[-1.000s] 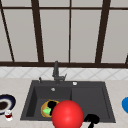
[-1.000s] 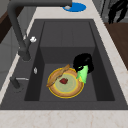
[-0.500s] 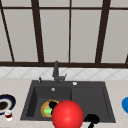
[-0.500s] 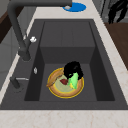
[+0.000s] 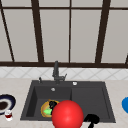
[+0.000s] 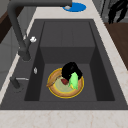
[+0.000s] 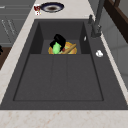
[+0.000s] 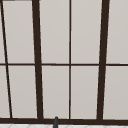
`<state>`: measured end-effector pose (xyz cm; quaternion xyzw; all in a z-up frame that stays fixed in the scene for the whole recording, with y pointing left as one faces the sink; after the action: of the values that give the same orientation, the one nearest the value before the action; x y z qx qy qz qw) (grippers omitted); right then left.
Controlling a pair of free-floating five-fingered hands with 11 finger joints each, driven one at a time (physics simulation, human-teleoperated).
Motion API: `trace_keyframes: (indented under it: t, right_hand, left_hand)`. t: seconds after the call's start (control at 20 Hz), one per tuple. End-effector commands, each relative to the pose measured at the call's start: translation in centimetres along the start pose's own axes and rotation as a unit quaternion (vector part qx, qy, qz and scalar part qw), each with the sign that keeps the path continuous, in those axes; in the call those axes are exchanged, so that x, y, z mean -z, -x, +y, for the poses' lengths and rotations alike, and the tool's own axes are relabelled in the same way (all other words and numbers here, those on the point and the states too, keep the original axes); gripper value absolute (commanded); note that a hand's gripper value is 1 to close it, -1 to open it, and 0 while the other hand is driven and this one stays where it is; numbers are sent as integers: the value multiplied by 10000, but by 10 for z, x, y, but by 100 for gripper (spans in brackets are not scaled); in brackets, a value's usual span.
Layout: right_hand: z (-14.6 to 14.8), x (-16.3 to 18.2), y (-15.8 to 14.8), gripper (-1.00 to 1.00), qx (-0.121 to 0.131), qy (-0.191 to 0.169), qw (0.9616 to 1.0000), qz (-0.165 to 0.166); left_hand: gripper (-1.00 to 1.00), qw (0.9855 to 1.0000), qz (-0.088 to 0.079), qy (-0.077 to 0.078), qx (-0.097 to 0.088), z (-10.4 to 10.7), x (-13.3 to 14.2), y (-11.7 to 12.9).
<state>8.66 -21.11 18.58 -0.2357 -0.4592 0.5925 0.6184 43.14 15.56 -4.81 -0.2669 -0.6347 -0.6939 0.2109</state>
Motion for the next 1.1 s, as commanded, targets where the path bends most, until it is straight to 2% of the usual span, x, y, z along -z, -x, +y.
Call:
trace_keyframes:
  t: [0.0,0.05,0.1,0.15,0.2,0.25,0.35,0.4,0.5,0.65,0.85,0.9,0.95,1.05]
  right_hand:
    - [0,0,0,0,0,0,10000,0]
    - [0,0,0,0,0,0,10000,0]
    - [0,0,0,0,0,0,10000,0]
    - [0,0,0,0,0,0,10000,0]
    - [0,0,0,0,0,0,10000,0]
    - [0,0,0,0,0,0,10000,0]
    - [0,0,0,0,0,0,10000,0]
    - [0,0,0,0,0,0,10000,0]
    - [0,0,0,0,0,0,10000,0]
    - [0,0,0,0,0,0,10000,0]
    - [0,0,0,0,0,0,10000,0]
    - [0,0,0,0,0,0,10000,0]
    - [0,0,0,0,0,0,10000,0]
    - [0,0,0,0,0,0,10000,0]
  left_hand:
    - [100,9997,-90,100,201,-11,4,28]
    - [100,9999,-51,-11,147,-15,5,22]
    - [100,10000,-5,-61,-20,-12,5,17]
    - [100,9999,28,-8,-162,-6,4,8]
    - [-100,9999,-19,64,-109,-1,5,3]
    - [-100,10000,92,-3,16,2,7,-6]
    - [-100,9996,-233,-107,74,19,3,-16]
    - [-100,9998,-125,-156,-80,28,2,-16]
    - [-100,9998,-182,-94,-40,37,2,-24]
    - [-100,9997,-218,65,-111,54,-2,-36]
    - [-100,9995,-227,197,-117,70,-23,-49]
    - [-100,9995,-223,189,-122,73,-27,-52]
    - [-100,9995,-158,112,-243,77,-32,-56]
    - [-100,9996,-147,94,-221,84,-44,-65]
